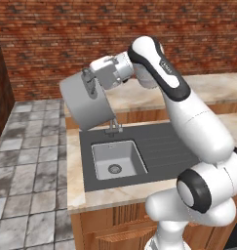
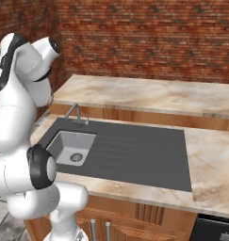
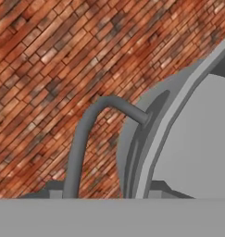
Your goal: Dump the tomato from the pot into the sink. Then turn on the water and wash the tomato. Then turn off the water and put the tomato back in the pot.
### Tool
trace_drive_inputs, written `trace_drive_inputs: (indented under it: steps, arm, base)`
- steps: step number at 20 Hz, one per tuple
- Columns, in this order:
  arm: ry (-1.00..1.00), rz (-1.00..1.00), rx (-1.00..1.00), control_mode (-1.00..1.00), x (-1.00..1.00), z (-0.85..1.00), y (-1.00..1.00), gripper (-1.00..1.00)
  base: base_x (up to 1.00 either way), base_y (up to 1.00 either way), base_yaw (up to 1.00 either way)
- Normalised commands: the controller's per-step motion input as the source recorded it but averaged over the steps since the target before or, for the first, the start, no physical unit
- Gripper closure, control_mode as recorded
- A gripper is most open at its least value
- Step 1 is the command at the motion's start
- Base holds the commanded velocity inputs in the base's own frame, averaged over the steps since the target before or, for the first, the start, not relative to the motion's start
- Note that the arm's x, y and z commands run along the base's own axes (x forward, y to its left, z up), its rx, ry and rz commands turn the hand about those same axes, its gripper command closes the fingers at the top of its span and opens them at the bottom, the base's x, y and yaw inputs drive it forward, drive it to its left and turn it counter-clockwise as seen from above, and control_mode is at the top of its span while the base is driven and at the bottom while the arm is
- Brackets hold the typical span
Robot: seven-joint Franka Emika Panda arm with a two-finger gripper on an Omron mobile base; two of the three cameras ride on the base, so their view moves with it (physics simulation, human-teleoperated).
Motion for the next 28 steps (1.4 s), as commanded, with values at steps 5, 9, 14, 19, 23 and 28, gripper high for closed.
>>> trace_drive_inputs:
  steps: [5,9,14,19,23,28]
  arm:
    - [0.05,0.00,0.14,-1.00,0.35,-0.10,0.00,1.00]
    - [0.04,0.00,0.09,-1.00,0.51,-0.08,0.00,1.00]
    - [0.02,0.00,0.08,-1.00,0.55,-0.09,0.00,1.00]
    - [0.00,0.00,0.08,-1.00,0.29,-0.03,-0.01,1.00]
    - [0.00,0.00,0.07,-1.00,0.03,0.00,-0.12,1.00]
    - [0.01,0.00,0.07,-1.00,0.01,0.00,-0.24,1.00]
  base:
    - [0.00,0.00,0.00]
    - [0.00,0.00,0.00]
    - [0.00,0.00,0.00]
    - [0.00,0.00,0.00]
    - [0.00,0.00,0.00]
    - [0.00,0.00,0.00]
